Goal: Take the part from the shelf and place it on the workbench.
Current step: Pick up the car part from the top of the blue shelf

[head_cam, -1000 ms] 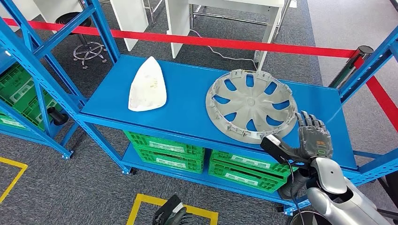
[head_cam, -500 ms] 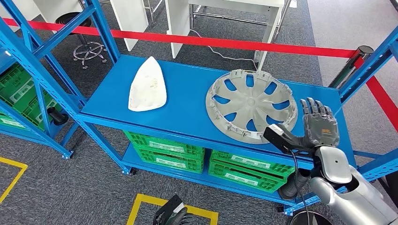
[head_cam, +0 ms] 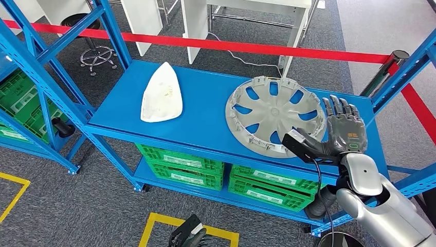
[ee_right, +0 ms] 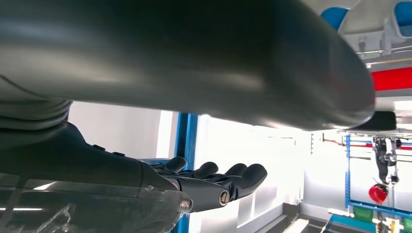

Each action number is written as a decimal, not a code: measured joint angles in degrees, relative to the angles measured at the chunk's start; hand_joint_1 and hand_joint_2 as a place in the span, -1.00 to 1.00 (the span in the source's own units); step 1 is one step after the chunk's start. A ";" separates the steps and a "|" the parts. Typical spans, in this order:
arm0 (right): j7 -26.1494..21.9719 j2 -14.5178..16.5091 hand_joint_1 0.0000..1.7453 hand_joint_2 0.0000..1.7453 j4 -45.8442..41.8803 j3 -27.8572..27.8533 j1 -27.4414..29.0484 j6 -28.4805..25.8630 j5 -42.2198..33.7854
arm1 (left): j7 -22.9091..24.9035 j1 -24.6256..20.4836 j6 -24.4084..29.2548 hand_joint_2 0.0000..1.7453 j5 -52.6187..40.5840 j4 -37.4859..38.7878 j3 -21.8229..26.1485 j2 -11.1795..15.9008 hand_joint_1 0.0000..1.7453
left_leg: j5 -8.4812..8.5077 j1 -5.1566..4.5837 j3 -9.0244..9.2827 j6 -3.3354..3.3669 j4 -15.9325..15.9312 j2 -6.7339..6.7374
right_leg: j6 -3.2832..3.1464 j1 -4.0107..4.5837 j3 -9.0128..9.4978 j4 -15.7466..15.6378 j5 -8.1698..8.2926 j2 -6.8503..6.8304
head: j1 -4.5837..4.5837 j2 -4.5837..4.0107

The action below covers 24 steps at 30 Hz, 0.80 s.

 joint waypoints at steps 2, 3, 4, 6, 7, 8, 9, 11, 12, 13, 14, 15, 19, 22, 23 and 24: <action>-0.24 0.37 -1.00 -1.00 0.02 0.05 -0.24 0.01 0.00 | 0.03 -0.02 -0.05 -1.00 -0.12 -0.01 -0.01 0.00 -1.00 | 0.00 0.00 0.00 0.00 0.00 0.00 | 0.00 0.00 0.00 0.00 0.00 0.00 | -0.01 0.01; -0.41 0.55 -1.00 -1.00 0.03 0.11 -0.36 -0.03 0.00 | 0.04 -0.04 -0.07 -1.00 -0.18 -0.01 -0.03 0.00 -1.00 | 0.00 0.00 0.00 0.00 0.00 0.00 | 0.00 0.00 0.00 0.00 0.00 0.00 | -0.01 0.01; -0.57 0.72 -1.00 -1.00 0.04 0.17 -0.46 -0.08 0.00 | 0.04 -0.06 -0.07 -1.00 -0.22 -0.01 -0.05 -0.01 -1.00 | 0.00 0.00 0.01 0.00 0.00 0.00 | 0.00 0.00 0.00 0.00 0.00 0.00 | -0.01 0.01; -0.81 1.01 -1.00 -1.00 0.06 0.32 -0.57 -0.15 0.00 | 0.05 -0.09 -0.07 -1.00 -0.25 -0.01 -0.11 -0.02 -1.00 | 0.00 0.00 0.01 0.00 0.00 0.00 | 0.00 0.00 0.00 0.00 0.00 0.00 | -0.01 0.01; -0.87 1.14 -1.00 -1.00 0.10 0.37 -0.58 -0.21 0.00 | 0.05 -0.10 -0.07 -1.00 -0.26 -0.01 -0.16 -0.02 -1.00 | 0.00 0.00 0.01 0.00 0.00 0.00 | 0.00 0.00 0.00 0.00 0.00 0.00 | -0.01 0.01; -0.90 1.25 -1.00 -1.00 0.15 0.40 -0.58 -0.28 -0.01 | 0.05 -0.10 -0.06 -1.00 -0.27 -0.01 -0.21 -0.02 -1.00 | 0.00 0.00 0.01 0.00 0.00 0.00 | 0.00 0.00 0.00 0.00 0.00 0.00 | -0.01 0.01; -0.91 1.33 -1.00 -1.00 0.23 0.43 -0.58 -0.37 -0.08 | 0.05 -0.09 -0.06 -1.00 -0.28 -0.01 -0.26 -0.02 -1.00 | 0.00 0.00 0.01 0.00 0.00 0.00 | 0.00 0.00 0.00 0.00 0.00 0.00 | -0.01 0.01; -0.90 1.40 -1.00 -1.00 0.44 0.44 -0.58 -0.47 -0.31 | 0.05 -0.07 -0.04 -1.00 -0.27 -0.01 -0.31 -0.02 -1.00 | 0.00 0.00 0.01 0.00 0.00 0.00 | 0.00 0.00 0.00 0.00 0.00 0.00 | -0.01 0.01; -0.90 1.41 -1.00 -1.00 0.58 0.44 -0.56 -0.43 -0.48 | 0.05 -0.04 -0.03 -1.00 -0.24 -0.01 -0.32 -0.01 -1.00 | 0.00 0.00 0.01 0.00 0.00 0.00 | 0.00 0.00 0.00 0.00 0.00 0.00 | 0.00 0.01; -0.90 1.41 -1.00 -1.00 0.74 0.44 -0.53 -0.33 -0.64 | 0.05 0.01 -0.01 -1.00 -0.20 -0.01 -0.33 -0.01 -1.00 | 0.00 0.00 0.01 0.00 0.00 0.00 | 0.00 0.00 0.00 0.00 0.00 0.00 | -0.01 0.01; -0.90 1.41 -1.00 -1.00 0.92 0.44 -0.49 -0.22 -0.78 | 0.05 0.06 0.01 -1.00 -0.16 -0.01 -0.34 0.00 -1.00 | 0.00 0.00 0.01 0.00 0.00 0.00 | 0.00 0.00 0.00 0.00 0.00 0.00 | 0.00 0.01; -0.90 1.41 -1.00 -1.00 1.09 0.45 -0.46 -0.14 -0.92 | 0.05 0.10 0.03 -1.00 -0.13 -0.01 -0.34 0.00 -1.00 | 0.00 0.00 0.01 0.00 0.00 0.00 | 0.00 0.00 0.00 0.00 0.00 0.00 | 0.00 0.01; -0.93 1.45 -1.00 -1.00 1.85 0.46 -0.33 -0.07 -1.38 | 0.05 0.19 0.08 -1.00 -0.09 -0.01 -0.39 0.00 -1.00 | 0.00 0.00 0.01 0.00 0.00 0.00 | 0.00 0.00 0.00 0.00 0.00 0.00 | -0.01 0.00; -1.22 1.59 -1.00 -1.00 2.48 0.50 0.17 -0.25 -1.84 | 0.05 0.20 0.17 -1.00 0.01 -0.01 -0.46 0.00 -1.00 | 0.00 0.00 0.02 0.00 0.00 0.00 | 0.00 0.00 0.00 0.00 0.00 0.00 | -0.02 0.00; -1.34 1.68 -1.00 -1.00 2.71 0.52 0.44 -0.37 -1.92 | 0.05 0.19 0.19 -1.00 0.03 -0.01 -0.50 0.00 -1.00 | 0.00 0.00 0.01 0.00 0.00 0.00 | 0.00 0.00 0.00 0.00 0.00 0.00 | -0.02 0.01; -1.43 1.80 -1.00 -1.00 2.95 0.54 0.71 -0.49 -1.97 | 0.05 0.19 0.19 -1.00 0.03 -0.01 -0.54 0.00 -1.00 | 0.00 0.00 0.01 0.00 0.00 0.00 | 0.00 0.00 0.00 0.00 0.00 0.00 | -0.02 0.01</action>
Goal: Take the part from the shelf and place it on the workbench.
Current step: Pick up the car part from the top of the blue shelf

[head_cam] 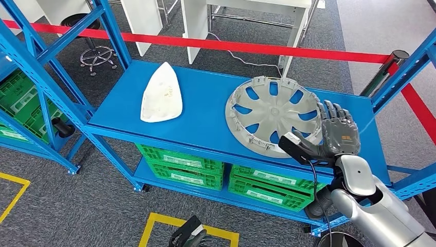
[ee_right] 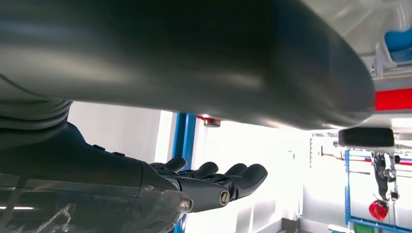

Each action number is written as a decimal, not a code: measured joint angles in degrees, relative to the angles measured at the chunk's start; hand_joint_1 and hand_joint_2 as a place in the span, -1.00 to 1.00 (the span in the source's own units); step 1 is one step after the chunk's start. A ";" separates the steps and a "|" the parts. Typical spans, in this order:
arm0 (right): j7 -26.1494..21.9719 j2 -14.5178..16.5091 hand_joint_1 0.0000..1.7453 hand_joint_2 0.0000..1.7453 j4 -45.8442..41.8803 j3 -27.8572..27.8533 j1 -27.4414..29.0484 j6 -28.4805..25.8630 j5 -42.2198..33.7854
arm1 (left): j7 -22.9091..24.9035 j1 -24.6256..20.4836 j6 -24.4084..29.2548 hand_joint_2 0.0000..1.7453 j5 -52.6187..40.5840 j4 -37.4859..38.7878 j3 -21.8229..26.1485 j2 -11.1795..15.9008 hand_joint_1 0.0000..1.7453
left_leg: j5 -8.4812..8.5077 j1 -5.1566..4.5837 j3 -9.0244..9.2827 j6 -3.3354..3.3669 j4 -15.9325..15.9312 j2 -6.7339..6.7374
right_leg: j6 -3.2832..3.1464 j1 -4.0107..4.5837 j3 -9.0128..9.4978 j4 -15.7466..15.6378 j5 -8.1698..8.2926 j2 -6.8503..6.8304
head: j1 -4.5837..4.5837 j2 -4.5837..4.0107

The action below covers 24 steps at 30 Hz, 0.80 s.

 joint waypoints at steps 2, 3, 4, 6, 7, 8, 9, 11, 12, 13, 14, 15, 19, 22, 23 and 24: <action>-0.21 0.23 -1.00 -1.00 0.50 0.04 0.54 -0.27 -0.14 | 0.00 0.00 0.00 -1.00 0.01 0.00 -0.10 0.00 -1.00 | 0.00 0.00 0.00 0.00 0.00 0.00 | 0.00 0.00 0.00 0.00 0.00 0.00 | 0.01 0.00; -0.33 0.33 -1.00 -1.00 0.74 0.05 0.80 -0.37 -0.21 | 0.00 0.00 0.00 -1.00 0.01 0.00 -0.15 0.00 -1.00 | 0.00 0.00 0.00 0.00 0.00 0.00 | 0.00 0.00 0.00 0.00 0.00 0.00 | 0.01 -0.01; -0.46 0.42 -1.00 -1.00 0.98 0.07 1.04 -0.45 -0.31 | 0.00 0.00 0.00 -1.00 0.01 0.00 -0.19 0.00 -1.00 | 0.00 0.00 0.00 0.00 0.00 0.00 | 0.00 0.00 0.00 0.00 0.00 0.00 | 0.01 -0.01; -0.63 0.59 -1.00 -1.00 1.44 0.14 1.46 -0.51 -0.45 | 0.00 0.01 0.00 -1.00 0.01 0.00 -0.24 0.00 -1.00 | 0.00 0.00 0.00 0.00 0.00 0.00 | 0.00 0.00 0.00 0.00 0.00 0.00 | 0.01 -0.01; -0.69 0.65 -1.00 -1.00 1.68 0.21 1.64 -0.53 -0.50 | 0.00 0.02 0.00 -1.00 0.01 0.00 -0.26 0.00 -1.00 | 0.00 0.00 0.00 0.00 0.00 0.00 | 0.00 0.00 0.00 0.00 0.00 0.00 | 0.00 0.00; -0.77 0.70 -1.00 -1.00 1.91 0.27 1.79 -0.53 -0.62 | 0.00 0.03 0.00 -1.00 0.01 0.00 -0.27 0.01 -1.00 | 0.00 0.00 0.00 0.00 0.00 0.00 | 0.00 0.00 0.00 0.00 0.00 0.00 | 0.01 -0.01; -0.89 0.78 -1.00 -1.00 2.19 0.33 1.91 -0.53 -0.74 | 0.00 0.04 0.00 -1.00 0.01 0.00 -0.28 0.01 -1.00 | 0.00 0.00 0.00 0.00 0.00 0.00 | 0.00 0.00 0.00 0.00 0.00 0.00 | 0.01 -0.01; -1.26 0.97 -1.00 -1.00 2.83 0.42 2.10 -0.56 -0.99 | 0.00 0.05 0.00 -1.00 0.01 0.00 -0.29 0.02 -1.00 | 0.00 0.00 0.00 0.00 0.00 0.00 | 0.00 0.00 0.00 0.00 0.00 0.00 | 0.01 -0.01; -1.48 1.08 -1.00 -1.00 3.16 0.45 2.18 -0.63 -1.03 | 0.00 0.06 0.00 -1.00 0.01 0.00 -0.30 0.02 -1.00 | 0.00 0.00 0.00 0.00 0.00 0.00 | 0.00 0.00 0.00 0.00 0.00 0.00 | 0.01 0.00; -1.67 1.19 -1.00 -1.00 3.46 0.48 2.25 -0.71 -1.04 | 0.00 0.07 0.00 -1.00 0.01 0.00 -0.30 0.02 -1.00 | 0.00 0.00 0.00 0.00 0.00 0.00 | 0.00 0.00 0.00 0.00 0.00 0.00 | 0.01 0.00; -1.81 1.30 -1.00 -1.00 3.72 0.50 2.32 -0.81 -1.04 | 0.00 0.08 0.00 -1.00 0.01 0.00 -0.30 0.02 -1.00 | 0.00 0.00 0.00 0.00 0.00 0.00 | 0.00 0.00 0.00 0.00 0.00 0.00 | 0.01 0.00; -1.94 1.44 -1.00 -1.00 3.98 0.53 2.39 -0.89 -1.04 | 0.00 0.09 0.00 -1.00 0.01 0.00 -0.30 0.02 -1.00 | 0.00 0.00 0.00 0.00 0.00 0.00 | 0.00 0.00 0.00 0.00 0.00 0.00 | 0.01 0.00; -2.21 2.01 -1.00 -1.00 4.95 0.70 2.71 -1.04 -1.04 | 0.00 0.10 0.00 -1.00 0.01 0.00 -0.32 0.02 -1.00 | 0.00 0.00 0.00 0.00 -0.01 0.00 | 0.00 0.00 0.00 0.00 0.00 0.00 | 0.01 0.00; -2.28 2.40 -1.00 -1.00 5.56 0.79 2.90 -1.10 -1.06 | 0.00 0.09 0.00 -1.00 0.01 0.00 -0.32 0.02 -1.00 | 0.00 0.00 0.00 0.00 -0.01 0.00 | 0.00 0.00 0.00 0.00 0.00 0.00 | 0.01 0.00; -2.29 2.51 -1.00 -1.00 5.74 0.81 2.95 -1.13 -1.07 | 0.00 0.09 0.00 -1.00 0.01 0.00 -0.32 0.02 -1.00 | 0.00 0.00 0.00 0.00 -0.01 0.00 | 0.00 0.00 0.00 0.00 -0.01 0.00 | 0.01 0.00; -2.30 2.61 -1.00 -1.00 5.91 0.83 2.98 -1.16 -1.08 | 0.00 0.09 0.00 -1.00 0.01 0.00 -0.32 0.02 -1.00 | 0.00 0.00 0.00 0.00 -0.01 0.00 | 0.00 0.00 0.00 0.00 -0.01 0.00 | 0.02 0.00</action>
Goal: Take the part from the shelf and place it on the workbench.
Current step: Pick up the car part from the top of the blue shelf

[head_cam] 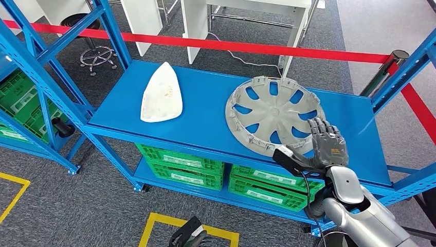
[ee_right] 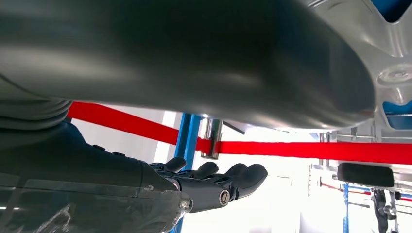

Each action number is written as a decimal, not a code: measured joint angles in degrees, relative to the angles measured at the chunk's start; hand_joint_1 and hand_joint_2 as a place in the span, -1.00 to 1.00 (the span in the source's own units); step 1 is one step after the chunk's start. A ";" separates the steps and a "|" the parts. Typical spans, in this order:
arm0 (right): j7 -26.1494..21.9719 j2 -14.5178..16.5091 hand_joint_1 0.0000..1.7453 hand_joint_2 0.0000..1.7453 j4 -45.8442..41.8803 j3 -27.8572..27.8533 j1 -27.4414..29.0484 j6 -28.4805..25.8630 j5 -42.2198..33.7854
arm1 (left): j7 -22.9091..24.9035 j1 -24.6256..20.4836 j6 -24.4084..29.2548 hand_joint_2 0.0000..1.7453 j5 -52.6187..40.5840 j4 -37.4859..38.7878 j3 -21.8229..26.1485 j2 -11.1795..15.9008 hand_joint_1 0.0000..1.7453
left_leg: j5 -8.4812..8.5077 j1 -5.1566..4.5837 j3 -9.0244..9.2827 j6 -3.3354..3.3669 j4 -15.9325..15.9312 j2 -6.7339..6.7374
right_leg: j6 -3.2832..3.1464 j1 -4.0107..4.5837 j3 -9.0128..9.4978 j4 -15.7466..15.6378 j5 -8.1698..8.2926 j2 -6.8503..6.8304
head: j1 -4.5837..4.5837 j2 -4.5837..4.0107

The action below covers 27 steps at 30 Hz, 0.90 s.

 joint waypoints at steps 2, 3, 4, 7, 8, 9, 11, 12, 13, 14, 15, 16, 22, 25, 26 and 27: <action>-0.02 0.17 -1.00 -1.00 0.31 0.00 0.07 -0.05 -0.16 | -0.01 0.00 0.00 -1.00 0.00 0.00 -0.01 0.00 -1.00 | 0.00 0.00 0.00 0.00 0.00 0.00 | 0.00 0.00 0.00 0.00 0.00 0.00 | -0.01 -0.01; -0.07 0.26 -1.00 -1.00 0.45 0.00 0.12 -0.07 -0.26 | -0.02 0.01 0.00 -1.00 0.00 0.00 -0.02 0.00 -1.00 | 0.00 0.00 0.00 0.00 0.00 0.00 | 0.00 0.00 0.00 0.00 0.00 0.00 | -0.01 -0.01; -0.11 0.33 -1.00 -1.00 0.57 0.00 0.18 -0.07 -0.34 | -0.02 0.01 0.00 -1.00 0.00 0.00 -0.02 0.00 -1.00 | 0.00 0.00 0.00 0.00 0.00 0.00 | 0.00 0.00 0.00 0.00 0.00 0.00 | -0.01 -0.01; -0.19 0.52 -1.00 -1.00 0.86 0.00 0.42 -0.06 -0.40 | -0.02 0.01 0.00 -1.00 0.02 0.00 -0.02 0.00 -1.00 | 0.00 0.00 0.00 0.00 0.00 0.00 | 0.00 0.00 0.00 0.00 0.00 0.00 | -0.01 0.00; -0.19 0.58 -1.00 -1.00 0.93 -0.01 0.51 -0.05 -0.41 | -0.02 0.01 0.00 -1.00 0.02 0.00 -0.02 0.00 -1.00 | 0.00 0.00 0.00 0.00 0.00 0.00 | 0.00 0.00 0.00 0.00 0.00 0.00 | -0.01 0.00; -0.19 0.64 -1.00 -1.00 1.00 -0.01 0.61 -0.05 -0.42 | -0.02 0.01 0.00 -1.00 0.02 0.00 -0.02 0.00 -1.00 | 0.00 0.00 0.00 0.00 0.00 0.00 | 0.00 0.00 0.00 0.00 0.00 0.00 | -0.01 0.00; -0.19 0.76 -1.00 -1.00 1.20 -0.01 0.79 -0.06 -0.42 | -0.05 0.00 -0.01 -1.00 0.02 0.00 -0.03 0.00 -1.00 | 0.00 0.00 0.01 0.00 0.00 0.00 | 0.00 0.00 0.00 0.00 0.00 0.00 | -0.02 0.00; -0.19 0.80 -1.00 -1.00 1.30 -0.01 0.85 -0.07 -0.42 | -0.07 0.00 -0.01 -1.00 0.02 0.00 -0.03 0.00 -1.00 | 0.00 0.00 0.01 0.00 0.00 0.00 | 0.00 0.00 0.00 0.00 0.00 0.00 | -0.01 0.00; -0.19 0.84 -1.00 -1.00 1.40 -0.01 0.89 -0.09 -0.42 | -0.08 0.00 -0.02 -1.00 0.02 0.00 -0.04 0.00 -1.00 | 0.00 0.00 0.01 0.00 0.00 0.00 | 0.00 0.00 0.00 0.00 0.00 0.00 | -0.01 0.00; -0.19 0.87 -1.00 -1.00 1.50 -0.01 0.91 -0.11 -0.42 | -0.09 0.00 -0.02 -1.00 0.02 0.00 -0.04 0.00 -1.00 | 0.00 0.00 0.01 0.00 0.00 0.00 | 0.00 0.00 0.00 0.00 0.00 0.00 | -0.01 0.00; -0.19 0.90 -1.00 -1.00 1.60 -0.01 0.92 -0.15 -0.42 | -0.09 0.00 -0.02 -1.00 0.02 0.00 -0.04 0.00 -1.00 | 0.00 0.00 0.01 0.00 0.00 0.00 | 0.00 0.00 0.00 0.00 0.00 0.00 | -0.01 0.00; -0.19 0.95 -1.00 -1.00 1.70 -0.01 0.93 -0.19 -0.42 | -0.09 0.00 -0.02 -1.00 0.02 0.00 -0.04 0.00 -1.00 | 0.00 0.00 0.01 0.00 0.00 0.00 | 0.00 0.00 0.00 0.00 0.00 0.00 | -0.02 0.00; -0.19 1.20 -1.00 -1.00 2.29 -0.01 1.05 -0.19 -0.42 | -0.11 0.00 0.00 -1.00 0.02 0.00 -0.04 0.00 -1.00 | 0.00 0.00 0.02 0.00 0.00 0.00 | 0.00 0.00 0.01 0.00 0.00 0.00 | -0.01 0.00; -0.19 1.25 -1.00 -1.00 2.59 -0.01 1.27 -0.15 -0.54 | -0.11 0.00 0.00 -1.00 0.02 0.00 -0.04 0.00 -1.00 | 0.00 0.00 0.02 0.00 0.00 0.00 | 0.00 0.00 0.01 0.00 0.00 0.00 | -0.02 0.00; -0.19 1.26 -1.00 -1.00 2.70 -0.01 1.36 -0.15 -0.60 | -0.11 0.00 0.00 -1.00 0.02 0.00 -0.04 0.00 -1.00 | 0.00 0.00 0.02 0.00 0.00 0.00 | 0.00 0.00 0.01 0.00 0.00 0.00 | -0.02 0.00; -0.19 1.28 -1.00 -1.00 2.80 -0.01 1.46 -0.16 -0.65 | -0.11 0.00 0.00 -1.00 0.02 0.00 -0.04 0.00 -1.00 | 0.00 0.00 0.02 0.00 0.00 0.00 | 0.00 0.00 0.01 0.00 0.00 0.00 | -0.01 0.00</action>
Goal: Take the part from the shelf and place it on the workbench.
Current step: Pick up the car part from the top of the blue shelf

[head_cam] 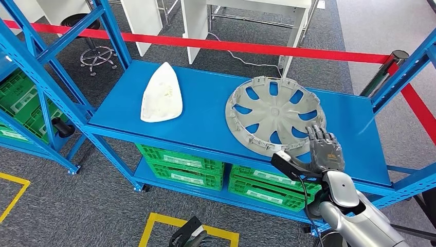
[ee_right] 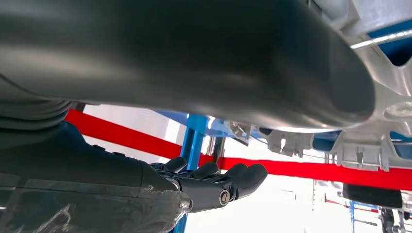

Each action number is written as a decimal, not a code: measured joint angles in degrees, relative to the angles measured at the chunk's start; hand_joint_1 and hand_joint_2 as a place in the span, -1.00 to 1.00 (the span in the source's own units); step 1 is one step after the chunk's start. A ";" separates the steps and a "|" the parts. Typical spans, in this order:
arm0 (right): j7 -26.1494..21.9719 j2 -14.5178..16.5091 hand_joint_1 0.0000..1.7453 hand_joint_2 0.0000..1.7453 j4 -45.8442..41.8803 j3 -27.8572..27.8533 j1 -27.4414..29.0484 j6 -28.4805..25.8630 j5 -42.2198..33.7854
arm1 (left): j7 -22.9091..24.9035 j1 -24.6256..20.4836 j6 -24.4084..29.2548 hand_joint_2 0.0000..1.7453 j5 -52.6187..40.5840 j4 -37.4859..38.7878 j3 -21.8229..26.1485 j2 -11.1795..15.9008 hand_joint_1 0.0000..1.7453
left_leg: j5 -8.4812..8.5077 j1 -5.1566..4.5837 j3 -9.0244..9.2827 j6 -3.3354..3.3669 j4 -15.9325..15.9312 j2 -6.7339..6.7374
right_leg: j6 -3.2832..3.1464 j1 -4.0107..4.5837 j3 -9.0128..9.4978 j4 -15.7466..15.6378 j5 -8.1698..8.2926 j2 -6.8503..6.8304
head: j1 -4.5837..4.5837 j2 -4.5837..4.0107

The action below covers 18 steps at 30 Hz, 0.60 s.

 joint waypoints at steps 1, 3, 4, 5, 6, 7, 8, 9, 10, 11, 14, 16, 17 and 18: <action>0.01 0.01 -1.00 -1.00 0.09 0.00 0.09 0.00 -0.02 | 0.00 0.00 0.00 -1.00 0.00 0.00 0.00 0.00 -1.00 | 0.00 0.00 0.00 0.00 0.00 0.00 | 0.00 0.00 0.00 0.00 0.00 0.00 | 0.00 0.00; 0.02 0.03 -1.00 -1.00 0.30 0.00 0.27 0.00 -0.02 | 0.00 0.00 0.00 -1.00 0.00 0.00 0.00 0.00 -1.00 | 0.00 0.00 0.00 0.00 0.00 0.00 | 0.00 0.00 0.00 0.00 0.00 0.00 | 0.01 0.00; 0.02 0.04 -1.00 -1.00 0.40 0.00 0.33 -0.01 -0.02 | 0.00 0.00 0.01 -1.00 0.00 0.00 0.00 0.00 -1.00 | 0.00 0.00 0.00 0.00 0.00 0.00 | 0.00 0.00 0.00 0.00 0.00 0.00 | 0.01 0.00; 0.03 0.07 -1.00 -1.00 0.51 0.00 0.38 -0.02 -0.02 | 0.00 0.00 0.01 -1.00 0.00 0.00 0.00 0.00 -1.00 | 0.00 0.00 0.00 0.00 0.00 0.00 | 0.00 0.00 0.00 0.00 0.00 0.00 | 0.01 0.00; 0.03 0.09 -1.00 -1.00 0.60 0.00 0.42 -0.03 -0.02 | 0.00 0.00 0.02 -1.00 0.00 0.00 0.00 0.00 -1.00 | 0.00 0.00 0.00 0.00 0.00 0.00 | 0.00 0.00 0.00 0.00 0.00 0.00 | 0.01 0.00; 0.04 0.12 -1.00 -1.00 0.68 0.00 0.44 -0.04 -0.02 | 0.00 0.00 0.02 -1.00 0.00 0.00 0.00 0.00 -1.00 | 0.00 0.00 0.01 0.00 0.00 0.00 | 0.00 0.00 0.01 0.00 0.00 0.00 | 0.01 0.00; 0.04 0.15 -1.00 -1.00 0.75 0.00 0.45 -0.04 -0.02 | 0.00 0.01 0.02 -1.00 0.00 0.00 0.00 0.00 -1.00 | 0.00 0.00 0.01 0.00 0.00 0.00 | 0.00 0.00 0.01 0.00 0.00 0.00 | 0.01 0.00; 0.04 0.18 -1.00 -1.00 0.82 0.00 0.46 -0.04 -0.01 | 0.00 0.01 0.02 -1.00 0.00 0.00 -0.01 0.00 -1.00 | 0.00 0.00 0.01 0.00 0.00 0.00 | 0.00 0.00 0.01 0.00 0.00 0.00 | 0.00 0.00; 0.04 0.21 -1.00 -1.00 0.89 0.00 0.46 -0.04 -0.01 | 0.00 0.01 0.02 -1.00 0.00 0.00 -0.01 0.00 -1.00 | 0.00 0.00 0.01 0.00 0.00 0.00 | 0.00 0.00 0.01 0.00 0.00 0.00 | 0.01 0.00; 0.04 0.26 -1.00 -1.00 0.94 0.00 0.46 -0.05 -0.01 | 0.00 0.01 0.02 -1.00 0.00 0.00 -0.02 0.00 -1.00 | 0.00 0.00 0.01 0.00 0.00 0.00 | 0.00 0.00 0.01 0.00 0.00 0.00 | 0.00 0.00; 0.07 0.39 -1.00 -1.00 1.14 0.00 0.47 -0.04 -0.02 | 0.00 0.00 0.02 -1.00 0.00 0.00 -0.02 0.00 -1.00 | 0.00 0.00 0.01 0.00 0.00 0.00 | 0.00 0.00 0.01 0.00 0.00 0.00 | 0.00 0.00; 0.28 0.45 -1.00 -1.00 1.31 -0.01 0.47 0.07 -0.01 | 0.00 0.01 0.05 -1.00 0.00 0.00 -0.02 0.00 -1.00 | 0.00 0.00 0.02 0.00 0.00 0.00 | 0.00 0.00 0.01 0.00 0.00 0.00 | 0.00 0.00; 0.50 0.48 -1.00 -1.00 1.36 -0.02 0.48 0.18 -0.03 | 0.00 0.01 0.08 -1.00 0.00 0.00 -0.02 0.00 -1.00 | 0.00 0.00 0.02 0.00 0.00 0.00 | 0.00 0.00 0.01 0.00 0.00 0.00 | 0.00 0.00; 0.76 0.49 -1.00 -1.00 1.38 -0.04 0.50 0.34 -0.14 | 0.00 0.01 0.12 -1.00 0.01 0.00 -0.02 0.00 -1.00 | 0.00 0.00 0.02 0.00 0.00 0.00 | 0.00 0.00 0.02 0.00 0.00 0.00 | 0.01 0.00</action>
